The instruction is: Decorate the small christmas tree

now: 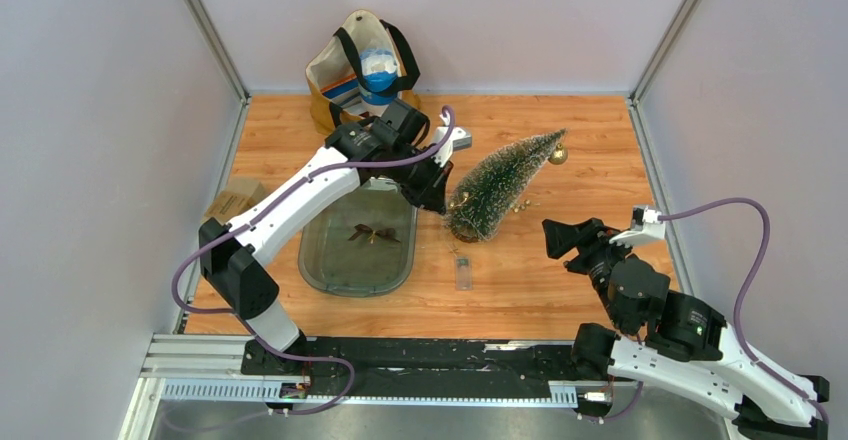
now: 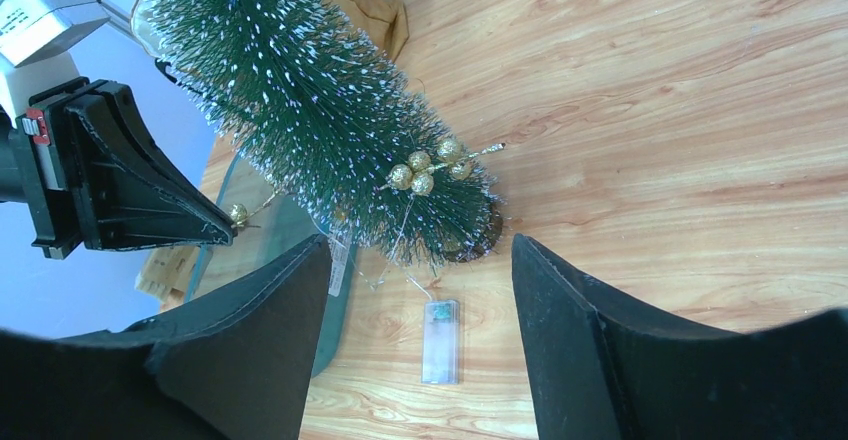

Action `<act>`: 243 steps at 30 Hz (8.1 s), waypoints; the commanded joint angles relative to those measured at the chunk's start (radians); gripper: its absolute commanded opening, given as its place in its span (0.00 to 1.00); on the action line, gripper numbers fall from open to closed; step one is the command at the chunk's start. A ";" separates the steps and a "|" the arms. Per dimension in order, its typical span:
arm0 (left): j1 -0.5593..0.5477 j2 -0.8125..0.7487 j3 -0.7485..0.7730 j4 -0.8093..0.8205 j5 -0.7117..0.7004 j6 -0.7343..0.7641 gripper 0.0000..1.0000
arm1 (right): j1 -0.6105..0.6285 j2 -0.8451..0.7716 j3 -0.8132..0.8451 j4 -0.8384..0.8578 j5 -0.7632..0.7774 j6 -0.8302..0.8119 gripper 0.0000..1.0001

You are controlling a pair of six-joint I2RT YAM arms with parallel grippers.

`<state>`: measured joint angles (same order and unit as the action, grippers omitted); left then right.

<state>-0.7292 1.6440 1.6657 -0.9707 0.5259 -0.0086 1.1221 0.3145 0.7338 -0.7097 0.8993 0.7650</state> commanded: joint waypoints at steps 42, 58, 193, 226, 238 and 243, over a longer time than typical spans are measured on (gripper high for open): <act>0.062 -0.145 -0.129 0.171 -0.095 -0.090 0.51 | -0.002 0.014 -0.028 0.024 0.001 0.036 0.71; 0.117 -0.408 -0.449 0.224 -0.432 -0.212 0.82 | -0.002 0.009 -0.030 0.001 0.024 0.071 0.72; 0.257 -0.846 -0.710 0.546 0.236 -0.384 0.00 | 0.176 0.598 0.335 0.354 -0.560 -0.354 0.74; 0.241 -0.915 -0.759 0.662 0.212 -0.455 0.00 | 0.035 0.787 0.269 0.562 -0.864 -0.006 0.67; 0.241 -0.923 -0.776 0.685 0.215 -0.470 0.00 | 0.010 0.798 0.234 0.662 -0.944 0.026 0.61; 0.243 -0.926 -0.779 0.688 0.209 -0.473 0.00 | 0.010 0.808 0.234 0.687 -0.948 0.034 0.54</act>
<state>-0.4839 0.7322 0.8871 -0.3233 0.7315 -0.4709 1.1355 1.1118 0.9627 -0.0963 -0.0280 0.7853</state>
